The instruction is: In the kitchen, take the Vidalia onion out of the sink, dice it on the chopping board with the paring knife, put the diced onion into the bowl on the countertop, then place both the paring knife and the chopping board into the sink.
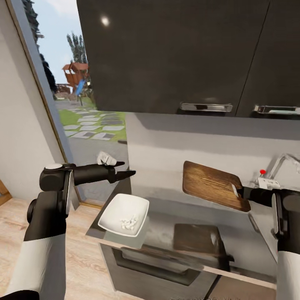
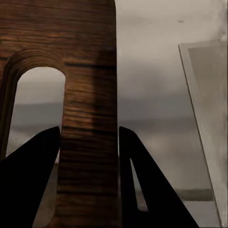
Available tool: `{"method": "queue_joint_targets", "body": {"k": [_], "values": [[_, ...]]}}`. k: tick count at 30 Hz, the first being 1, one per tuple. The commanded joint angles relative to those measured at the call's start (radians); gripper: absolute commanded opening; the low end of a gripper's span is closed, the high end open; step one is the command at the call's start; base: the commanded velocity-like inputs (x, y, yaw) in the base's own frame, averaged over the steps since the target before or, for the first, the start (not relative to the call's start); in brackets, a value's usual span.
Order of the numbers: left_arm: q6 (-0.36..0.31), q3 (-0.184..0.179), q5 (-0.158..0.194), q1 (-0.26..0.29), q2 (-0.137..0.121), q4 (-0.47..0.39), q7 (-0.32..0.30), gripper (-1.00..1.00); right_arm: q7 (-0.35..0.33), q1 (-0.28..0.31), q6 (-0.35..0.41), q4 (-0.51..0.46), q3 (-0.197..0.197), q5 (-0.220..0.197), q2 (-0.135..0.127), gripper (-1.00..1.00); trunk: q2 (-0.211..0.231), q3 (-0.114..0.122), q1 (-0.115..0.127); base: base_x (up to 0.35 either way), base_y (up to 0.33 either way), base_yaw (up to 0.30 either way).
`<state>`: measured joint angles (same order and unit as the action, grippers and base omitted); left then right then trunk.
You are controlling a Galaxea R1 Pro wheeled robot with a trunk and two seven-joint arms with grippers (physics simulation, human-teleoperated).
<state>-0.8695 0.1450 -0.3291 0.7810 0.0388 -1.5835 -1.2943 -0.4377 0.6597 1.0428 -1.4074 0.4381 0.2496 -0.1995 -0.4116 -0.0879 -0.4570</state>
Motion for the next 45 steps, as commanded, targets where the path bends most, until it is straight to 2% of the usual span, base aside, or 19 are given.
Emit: {"method": "queue_joint_targets", "body": {"k": [1,26,36,41,45], "values": [[-0.01,0.002,-0.01,0.001,0.001,-0.001,-0.01,1.0,-0.01,0.001,0.004,-0.001,0.001,0.002,0.0,-1.0,-0.002,-0.002,-0.001,0.0,0.0,-0.297],[-0.01,0.002,-0.01,0.001,0.001,-0.001,-0.011,1.0,-0.01,0.001,0.004,-0.001,-0.003,0.002,0.002,-1.0,-0.002,-0.002,-0.001,0.0,0.0,-0.292],[-0.01,0.002,-0.01,0.001,0.002,-0.001,-0.01,1.0,-0.01,0.001,0.004,-0.001,-0.003,0.002,0.007,-1.0,-0.002,-0.002,-0.001,0.027,-0.061,-0.095],[-0.01,0.002,-0.01,0.001,0.002,-0.001,-0.01,1.0,-0.01,0.001,0.004,-0.001,-0.006,0.001,0.024,-1.0,-0.002,-0.002,-0.001,0.124,-0.28,-0.001],[-0.01,0.002,-0.01,0.001,0.002,-0.001,-0.01,1.0,-0.01,0.001,0.004,0.001,-0.01,0.001,0.064,-1.0,-0.002,-0.002,-0.001,0.122,-0.275,0.0]]}}
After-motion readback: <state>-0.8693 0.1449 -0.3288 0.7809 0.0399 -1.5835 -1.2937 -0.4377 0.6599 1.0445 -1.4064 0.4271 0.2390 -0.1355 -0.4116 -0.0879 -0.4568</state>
